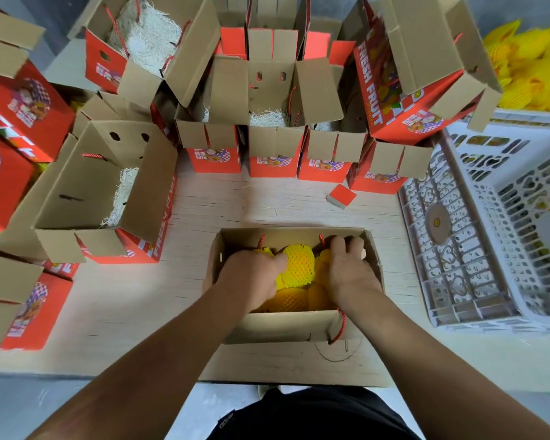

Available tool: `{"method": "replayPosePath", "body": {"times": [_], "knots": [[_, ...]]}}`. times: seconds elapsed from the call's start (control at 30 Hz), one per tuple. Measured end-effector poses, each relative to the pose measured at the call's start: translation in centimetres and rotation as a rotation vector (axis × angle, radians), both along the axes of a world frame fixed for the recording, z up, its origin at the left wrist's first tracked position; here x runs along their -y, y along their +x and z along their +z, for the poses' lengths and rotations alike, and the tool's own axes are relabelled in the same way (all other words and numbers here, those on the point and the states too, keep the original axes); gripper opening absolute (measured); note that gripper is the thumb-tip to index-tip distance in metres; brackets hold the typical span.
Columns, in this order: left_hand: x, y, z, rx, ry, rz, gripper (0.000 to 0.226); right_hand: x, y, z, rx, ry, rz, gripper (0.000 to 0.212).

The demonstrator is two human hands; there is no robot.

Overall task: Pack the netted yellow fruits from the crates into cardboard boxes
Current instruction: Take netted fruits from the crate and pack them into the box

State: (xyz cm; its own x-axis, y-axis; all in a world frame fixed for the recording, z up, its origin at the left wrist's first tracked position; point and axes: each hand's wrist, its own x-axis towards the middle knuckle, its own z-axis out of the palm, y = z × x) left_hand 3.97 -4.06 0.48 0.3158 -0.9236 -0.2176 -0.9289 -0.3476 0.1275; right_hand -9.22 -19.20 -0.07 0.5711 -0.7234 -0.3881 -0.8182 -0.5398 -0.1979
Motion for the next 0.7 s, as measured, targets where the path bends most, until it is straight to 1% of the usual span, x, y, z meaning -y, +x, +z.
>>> {"method": "replayPosePath", "body": {"times": [0.03, 0.07, 0.13, 0.17, 0.23, 0.27, 0.3, 0.37, 0.4, 0.47, 0.5, 0.57, 0.63, 0.7], "knots": [[0.0, -0.1, 0.1, -0.091, 0.038, -0.067, 0.03, -0.1, 0.2, -0.2, -0.025, -0.054, 0.03, 0.044], [-0.1, -0.2, 0.2, -0.092, 0.095, -0.099, 0.03, -0.3, 0.2, -0.3, -0.047, -0.146, 0.083, 0.045], [0.0, 0.3, 0.3, 0.039, 0.146, -0.053, 0.027, -0.1, 0.2, -0.3, -0.036, -0.31, 0.184, 0.046], [0.0, 0.7, 0.3, 0.086, 0.148, 0.014, 0.026, 0.3, 0.2, -0.1, -0.035, -0.306, 0.2, 0.046], [0.0, 1.5, 0.7, 0.077, 0.181, 0.126, 0.024, 0.7, 0.1, 0.4, -0.039, -0.151, 0.175, 0.042], [0.1, 1.8, 1.0, 0.037, 0.205, 0.151, 0.025, 0.7, 0.0, 0.7, -0.026, -0.066, 0.159, 0.04], [0.1, 1.8, 1.2, -0.009, 0.211, 0.162, 0.026, 0.7, -0.3, 1.0, 0.005, -0.024, 0.159, 0.041], [0.3, 1.2, 1.6, -0.08, 0.165, 0.173, 0.026, 0.5, -0.9, 1.8, 0.077, -0.038, 0.175, 0.041], [0.5, 0.7, 1.7, -0.133, 0.119, 0.184, 0.026, 0.3, -1.2, 2.0, 0.105, -0.094, 0.196, 0.039], [0.8, -0.3, 1.5, -0.249, 0.057, 0.208, 0.025, -0.1, -1.4, 2.4, 0.127, -0.193, 0.251, 0.032], [0.8, -0.6, 1.4, -0.287, 0.065, 0.224, 0.025, -0.3, -1.3, 2.5, 0.114, -0.19, 0.269, 0.028], [0.7, -0.9, 1.1, -0.316, 0.123, 0.246, 0.026, -0.9, -0.6, 2.3, 0.042, -0.066, 0.29, 0.025], [0.3, -1.2, 0.9, -0.317, 0.132, 0.257, 0.026, -1.5, 0.1, 1.8, -0.011, 0.05, 0.35, 0.029], [0.1, -1.5, 0.9, -0.319, 0.103, 0.265, 0.024, -1.5, 0.4, 1.5, 0.036, 0.092, 0.395, 0.026]]}}
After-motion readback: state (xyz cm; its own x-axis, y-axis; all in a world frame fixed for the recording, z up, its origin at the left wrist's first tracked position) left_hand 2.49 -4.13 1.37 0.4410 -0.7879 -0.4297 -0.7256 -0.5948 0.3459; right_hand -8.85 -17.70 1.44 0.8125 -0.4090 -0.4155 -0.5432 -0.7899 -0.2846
